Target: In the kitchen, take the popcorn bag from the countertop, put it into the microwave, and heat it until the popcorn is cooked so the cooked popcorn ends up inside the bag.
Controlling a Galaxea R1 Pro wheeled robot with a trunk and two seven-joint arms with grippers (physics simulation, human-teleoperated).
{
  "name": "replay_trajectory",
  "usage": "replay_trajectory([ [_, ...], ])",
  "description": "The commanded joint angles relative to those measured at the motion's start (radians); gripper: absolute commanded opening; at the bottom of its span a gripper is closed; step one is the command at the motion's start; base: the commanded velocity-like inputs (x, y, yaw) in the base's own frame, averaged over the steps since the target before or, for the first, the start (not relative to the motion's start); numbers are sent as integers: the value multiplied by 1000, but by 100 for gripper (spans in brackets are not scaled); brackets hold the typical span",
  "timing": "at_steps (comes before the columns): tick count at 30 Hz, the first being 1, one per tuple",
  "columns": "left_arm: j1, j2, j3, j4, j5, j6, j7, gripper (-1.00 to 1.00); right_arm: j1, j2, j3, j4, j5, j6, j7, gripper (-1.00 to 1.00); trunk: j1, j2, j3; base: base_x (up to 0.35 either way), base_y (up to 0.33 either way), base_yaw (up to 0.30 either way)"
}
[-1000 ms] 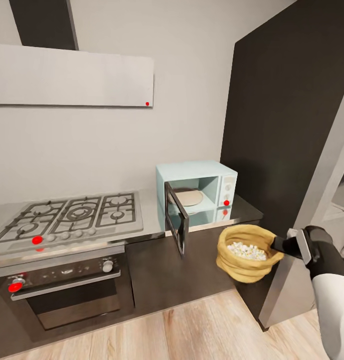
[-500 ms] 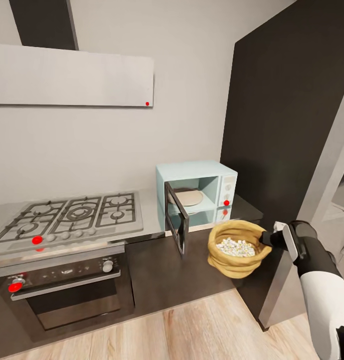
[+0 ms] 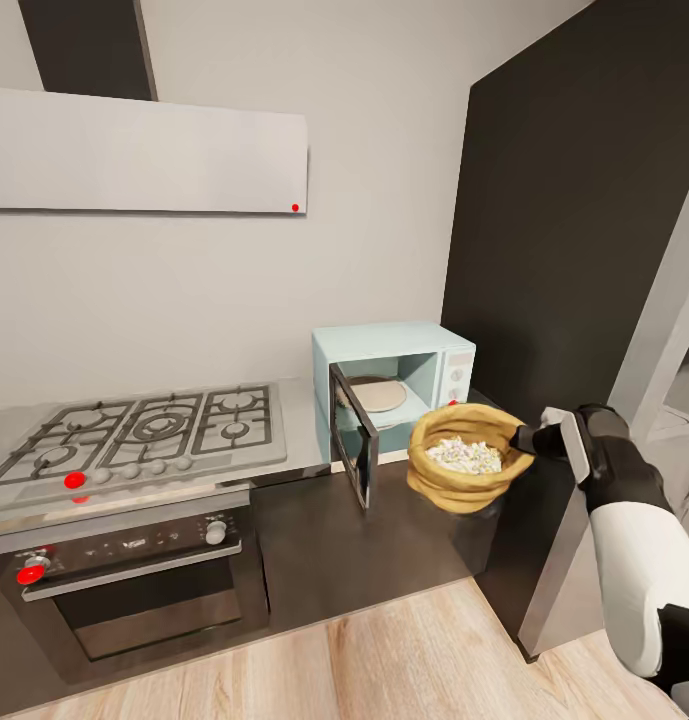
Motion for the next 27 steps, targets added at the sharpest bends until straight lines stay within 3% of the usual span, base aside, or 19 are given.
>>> replay_trajectory([
  [1,0,0,4,-1,7,-2,1,100,-16,7,-1,5,8,4,-2,-100,0,-1,-1,0,0,0],
  [4,0,0,4,-1,7,-2,1,100,-60,15,-1,53,9,4,-12,-100,0,-1,-1,0,0,0],
  [9,0,0,4,-1,7,-2,1,100,-153,16,-1,211,10,4,-56,-100,0,-1,-1,0,0,0],
  [13,0,-1,3,0,7,-2,-1,100,-165,24,-2,242,7,4,-80,-100,0,-1,-1,0,0,0],
  [16,0,-2,2,0,5,-2,-1,100,-166,51,-3,245,6,4,-84,-100,0,-1,-1,0,0,0],
  [17,0,-2,3,-1,6,-2,0,100,-166,67,-25,245,4,4,-96,-100,0,-1,-1,0,0,0],
  [20,0,-2,4,-1,7,-2,0,100,-166,70,-86,245,3,4,-123,-100,0,-1,-1,0,0,0],
  [27,0,-3,4,-1,7,-2,0,100,-166,74,-104,245,0,4,-176,-100,0,-1,-1,0,0,0],
])
